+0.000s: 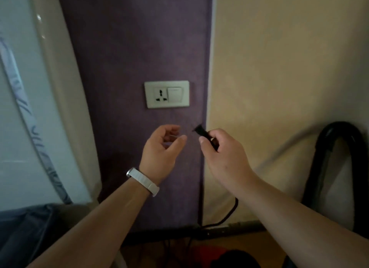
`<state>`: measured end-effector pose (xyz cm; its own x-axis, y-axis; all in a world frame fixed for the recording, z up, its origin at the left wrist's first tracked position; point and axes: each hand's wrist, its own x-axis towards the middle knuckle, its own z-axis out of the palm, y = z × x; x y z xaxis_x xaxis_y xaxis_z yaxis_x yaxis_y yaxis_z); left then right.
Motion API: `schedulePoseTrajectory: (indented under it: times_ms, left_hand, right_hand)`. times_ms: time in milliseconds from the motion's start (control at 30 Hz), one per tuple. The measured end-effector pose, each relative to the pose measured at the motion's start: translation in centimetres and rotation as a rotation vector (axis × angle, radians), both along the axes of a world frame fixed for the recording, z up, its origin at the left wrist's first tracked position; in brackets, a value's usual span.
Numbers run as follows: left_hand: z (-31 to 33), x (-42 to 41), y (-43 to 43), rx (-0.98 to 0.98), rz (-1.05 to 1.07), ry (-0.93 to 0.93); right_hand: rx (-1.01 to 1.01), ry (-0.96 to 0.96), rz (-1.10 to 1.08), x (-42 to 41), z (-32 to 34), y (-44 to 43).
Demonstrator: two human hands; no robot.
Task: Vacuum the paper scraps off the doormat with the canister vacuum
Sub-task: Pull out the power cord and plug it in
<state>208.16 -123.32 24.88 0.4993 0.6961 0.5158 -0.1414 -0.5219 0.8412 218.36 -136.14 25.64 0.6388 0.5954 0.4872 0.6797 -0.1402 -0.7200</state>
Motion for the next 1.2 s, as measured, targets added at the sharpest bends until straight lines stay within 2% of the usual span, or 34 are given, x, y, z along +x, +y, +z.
schedulePoseTrajectory:
  times_ms: [200,333,433,800,1033,1200]
  left_hand:
    - [-0.3,-0.8,2.0,-0.063,-0.123,0.050]
    - [-1.5,-0.8,1.4,-0.223,-0.253,-0.029]
    - [-1.6,-1.0,1.8,-0.256,-0.310,-0.028]
    - [-1.9,-2.7,2.4,-0.271,-0.438,0.067]
    - [-1.8,-3.1,1.3,-0.385,-0.466,0.010]
    - [-1.8,-3.8,1.4,-0.388,-0.448,-0.041]
  right_hand:
    - [-0.078,-0.023,-0.040,-1.0,5.4,7.7]
    - [-0.128,0.058,-0.055,-1.4,7.2,12.1]
    - [-0.184,0.048,-0.098,-2.0,7.9,13.7]
    - [-0.307,-0.054,-0.168,-2.8,7.3,13.7]
    - [-0.356,-0.052,-0.162,-2.8,7.5,13.6]
    - [-0.395,-0.061,-0.164,-2.8,7.9,14.0]
